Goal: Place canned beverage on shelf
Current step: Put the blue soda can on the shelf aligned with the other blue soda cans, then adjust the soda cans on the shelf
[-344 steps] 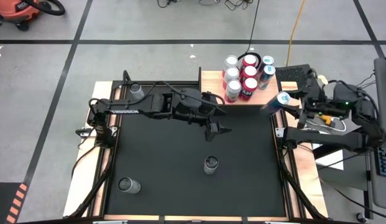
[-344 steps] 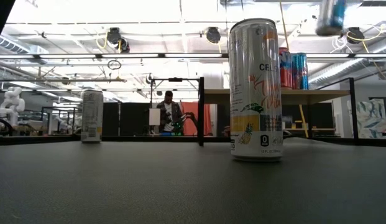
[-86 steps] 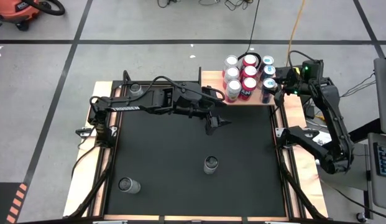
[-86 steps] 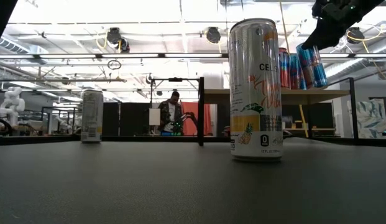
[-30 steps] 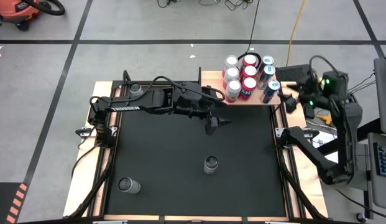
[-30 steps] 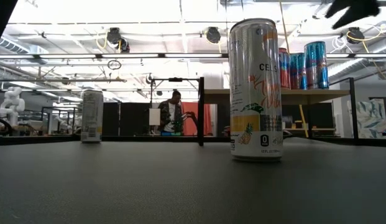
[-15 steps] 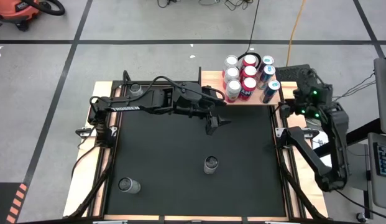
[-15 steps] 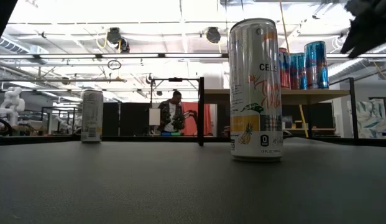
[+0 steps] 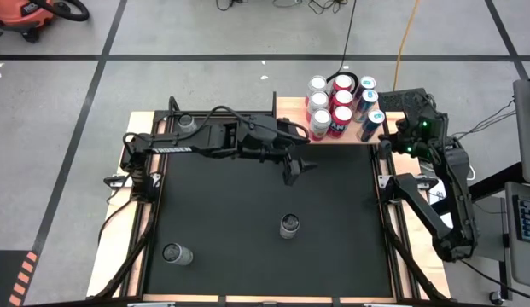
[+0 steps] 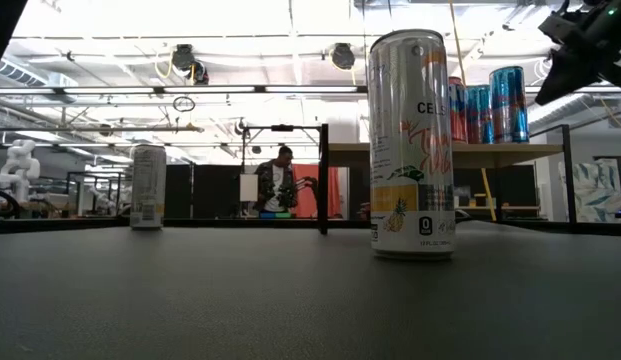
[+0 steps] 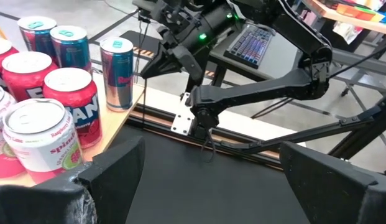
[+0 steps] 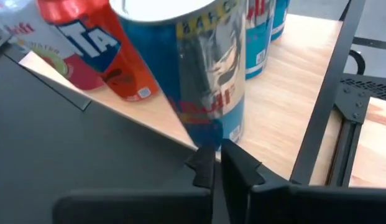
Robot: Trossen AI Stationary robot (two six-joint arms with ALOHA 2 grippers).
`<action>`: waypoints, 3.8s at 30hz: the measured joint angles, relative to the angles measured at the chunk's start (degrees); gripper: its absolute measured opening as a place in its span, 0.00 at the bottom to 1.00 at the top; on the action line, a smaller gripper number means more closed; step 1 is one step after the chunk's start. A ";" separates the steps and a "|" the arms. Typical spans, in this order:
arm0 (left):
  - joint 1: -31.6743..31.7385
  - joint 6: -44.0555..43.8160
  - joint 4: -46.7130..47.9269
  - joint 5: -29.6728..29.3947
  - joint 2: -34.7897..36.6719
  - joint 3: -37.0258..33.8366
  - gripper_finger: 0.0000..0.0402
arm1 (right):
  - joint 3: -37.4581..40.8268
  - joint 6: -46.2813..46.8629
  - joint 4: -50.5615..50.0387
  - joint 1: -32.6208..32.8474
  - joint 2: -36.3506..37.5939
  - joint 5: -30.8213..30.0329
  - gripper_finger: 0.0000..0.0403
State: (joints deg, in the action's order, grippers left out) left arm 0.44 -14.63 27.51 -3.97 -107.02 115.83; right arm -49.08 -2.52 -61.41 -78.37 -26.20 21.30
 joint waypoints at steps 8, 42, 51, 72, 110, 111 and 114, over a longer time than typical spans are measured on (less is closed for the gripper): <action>-0.06 0.04 0.00 -0.85 0.00 0.00 0.93 | 0.00 0.08 1.67 0.04 -2.49 2.81 0.00; 0.50 0.17 0.02 -1.55 0.00 0.00 0.93 | 0.02 -1.38 3.24 0.11 -5.84 7.49 0.00; 1.51 0.19 0.02 -1.55 0.00 0.00 0.93 | 0.02 -1.34 5.62 0.11 -7.69 7.50 0.00; 1.45 -0.03 0.03 -2.19 0.00 0.00 0.93 | 0.00 0.35 8.64 0.13 -8.06 13.87 0.00; 3.11 -0.58 0.49 -5.22 0.00 0.00 0.93 | -29.98 6.09 11.14 17.61 -35.24 14.21 0.00; 3.11 -1.14 0.76 -5.50 0.00 0.00 0.93 | -30.01 4.99 10.76 18.86 -35.78 13.05 0.00; 2.88 -1.62 1.80 -5.89 0.00 0.00 0.93 | -30.03 3.13 9.46 21.74 -36.41 7.31 0.00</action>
State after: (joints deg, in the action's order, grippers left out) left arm 3.32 -16.25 29.31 -9.86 -107.02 115.83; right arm -79.11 0.61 -51.95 -56.63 -62.61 28.61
